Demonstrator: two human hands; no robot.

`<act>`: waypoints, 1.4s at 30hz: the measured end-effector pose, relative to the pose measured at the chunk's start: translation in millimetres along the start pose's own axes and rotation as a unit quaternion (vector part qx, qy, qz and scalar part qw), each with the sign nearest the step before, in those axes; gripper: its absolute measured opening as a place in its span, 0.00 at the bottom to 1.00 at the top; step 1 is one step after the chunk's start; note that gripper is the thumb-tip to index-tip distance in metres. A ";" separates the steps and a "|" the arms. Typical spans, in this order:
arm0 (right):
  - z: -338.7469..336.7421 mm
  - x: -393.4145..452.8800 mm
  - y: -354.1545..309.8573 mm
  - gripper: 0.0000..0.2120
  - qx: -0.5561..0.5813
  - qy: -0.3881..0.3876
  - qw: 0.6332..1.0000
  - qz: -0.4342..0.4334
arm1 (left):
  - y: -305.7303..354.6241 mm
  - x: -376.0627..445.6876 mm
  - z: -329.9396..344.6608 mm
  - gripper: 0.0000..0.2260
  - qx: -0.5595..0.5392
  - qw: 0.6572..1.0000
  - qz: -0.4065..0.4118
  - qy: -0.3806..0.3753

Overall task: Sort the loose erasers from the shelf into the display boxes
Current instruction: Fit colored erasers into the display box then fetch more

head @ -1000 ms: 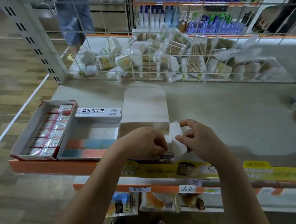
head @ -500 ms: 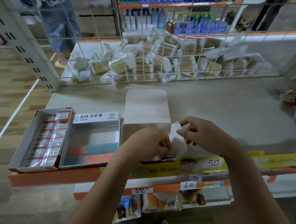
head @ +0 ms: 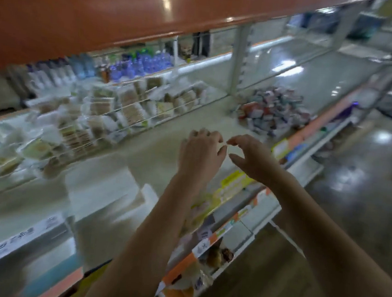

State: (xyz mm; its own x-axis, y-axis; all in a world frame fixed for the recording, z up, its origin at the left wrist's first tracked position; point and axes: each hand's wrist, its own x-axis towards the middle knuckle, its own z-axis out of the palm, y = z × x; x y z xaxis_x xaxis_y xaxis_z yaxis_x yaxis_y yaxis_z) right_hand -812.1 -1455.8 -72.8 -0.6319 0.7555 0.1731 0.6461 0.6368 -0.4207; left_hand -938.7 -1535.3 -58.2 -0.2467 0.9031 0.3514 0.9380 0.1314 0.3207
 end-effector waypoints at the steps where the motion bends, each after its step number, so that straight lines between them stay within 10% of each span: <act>1: -7.8 -2.1 17.6 0.18 -0.017 0.003 1.000 0.021 | 13.7 9.3 10.3 0.13 0.004 1.000 0.012 -0.009; 17: -121.6 14.6 294.4 0.18 0.020 -0.013 0.994 0.102 | 186.9 174.8 168.6 0.17 -0.007 0.997 -0.003 -0.078; 27: -115.7 147.7 350.4 0.17 0.030 -0.009 0.998 0.058 | 146.3 281.6 212.1 0.14 0.004 0.993 -0.060 -0.103; 42: -98.9 236.4 388.0 0.12 0.020 -0.212 0.969 -0.129 | 142.7 301.6 213.4 0.13 0.001 0.978 -0.103 -0.184</act>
State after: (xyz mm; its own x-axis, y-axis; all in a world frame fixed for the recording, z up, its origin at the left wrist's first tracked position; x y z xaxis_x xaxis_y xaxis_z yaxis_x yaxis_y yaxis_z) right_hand -668.4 -1014.9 -107.1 -0.8946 0.4356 -0.0999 0.4314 0.7837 -0.4469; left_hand -827.3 -1157.0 -94.1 -0.3262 0.9433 -0.0608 0.8784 0.3262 0.3492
